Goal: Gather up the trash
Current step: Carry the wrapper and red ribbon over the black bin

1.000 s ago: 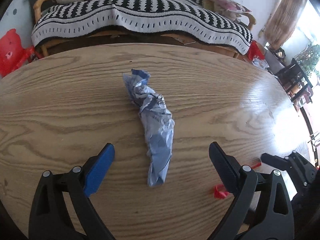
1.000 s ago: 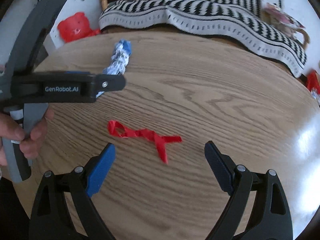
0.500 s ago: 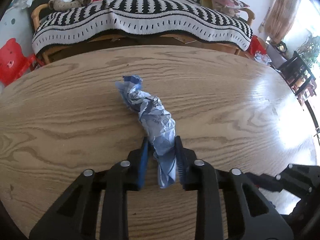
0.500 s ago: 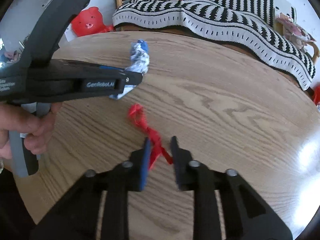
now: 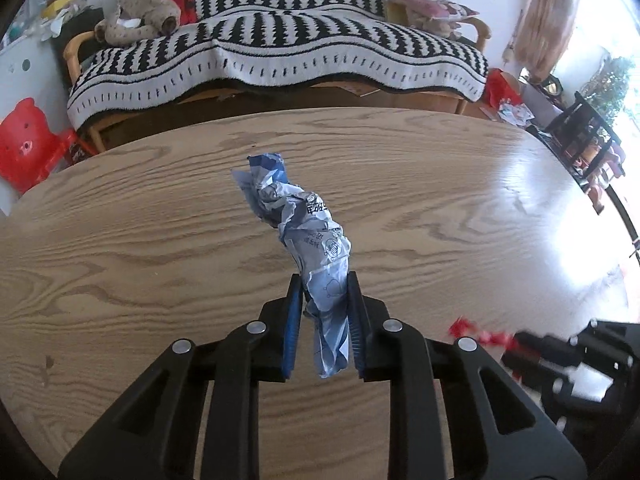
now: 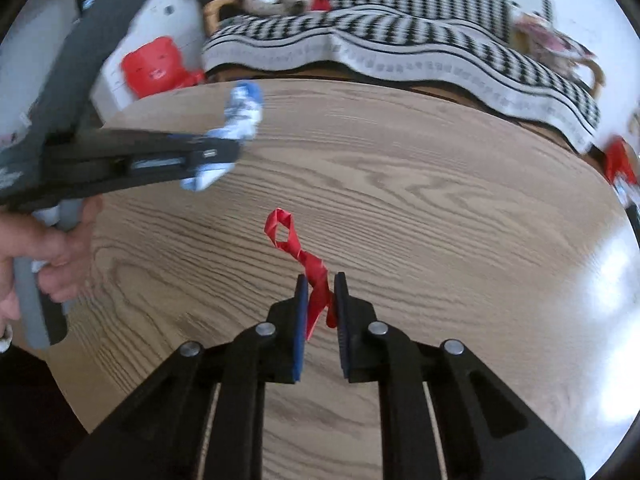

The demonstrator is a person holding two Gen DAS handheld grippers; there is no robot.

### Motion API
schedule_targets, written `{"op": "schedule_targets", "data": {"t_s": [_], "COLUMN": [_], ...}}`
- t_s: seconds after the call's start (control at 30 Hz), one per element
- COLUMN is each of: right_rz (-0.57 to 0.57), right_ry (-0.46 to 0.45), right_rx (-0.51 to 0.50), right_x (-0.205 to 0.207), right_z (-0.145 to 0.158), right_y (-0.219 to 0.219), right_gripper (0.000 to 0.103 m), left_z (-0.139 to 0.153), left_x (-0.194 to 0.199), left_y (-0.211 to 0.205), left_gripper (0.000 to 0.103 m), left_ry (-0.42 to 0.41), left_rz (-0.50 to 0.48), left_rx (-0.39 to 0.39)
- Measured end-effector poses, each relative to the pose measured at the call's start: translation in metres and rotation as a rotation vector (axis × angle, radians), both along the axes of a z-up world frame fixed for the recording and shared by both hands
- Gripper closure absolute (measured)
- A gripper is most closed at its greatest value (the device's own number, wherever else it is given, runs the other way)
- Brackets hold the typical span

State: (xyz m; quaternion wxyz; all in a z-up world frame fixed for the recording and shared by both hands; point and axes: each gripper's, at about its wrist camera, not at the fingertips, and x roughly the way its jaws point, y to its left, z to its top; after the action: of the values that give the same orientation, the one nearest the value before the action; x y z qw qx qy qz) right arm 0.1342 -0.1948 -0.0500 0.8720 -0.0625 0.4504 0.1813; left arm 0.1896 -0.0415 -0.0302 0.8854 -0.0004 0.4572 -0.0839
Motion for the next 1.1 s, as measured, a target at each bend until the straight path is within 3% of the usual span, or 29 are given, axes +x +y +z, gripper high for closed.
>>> {"op": "schedule_targets", "data": {"t_s": [0.2, 0.47, 0.83, 1.1], "right_rz": [-0.180, -0.419, -0.714, -0.852], "right_ry": [-0.022, -0.044, -0.088, -0.078], "right_rx": [0.005, 0.028, 0.065, 0.110], "right_x": [-0.021, -0.076, -0.191, -0.267], "right_z": [0.015, 0.034, 0.053, 0.046], "right_y": [-0.068, -0.184, -0.338, -0.404], "right_gripper": [0.089, 0.089, 0.089, 0.089], "left_z": [0.017, 0.032, 0.020, 0.007], "left_x": [-0.030, -0.081, -0.152, -0.206], "left_y": [-0.040, -0.147, -0.290, -0.365], "left_gripper": [0.082, 0.082, 0.082, 0.082], "left_ry": [-0.028, -0.067, -0.058, -0.045], "left_rz": [-0.084, -0.263, -0.560, -0.739], "left_rx": [0.001, -0.044, -0.115, -0.175]}}
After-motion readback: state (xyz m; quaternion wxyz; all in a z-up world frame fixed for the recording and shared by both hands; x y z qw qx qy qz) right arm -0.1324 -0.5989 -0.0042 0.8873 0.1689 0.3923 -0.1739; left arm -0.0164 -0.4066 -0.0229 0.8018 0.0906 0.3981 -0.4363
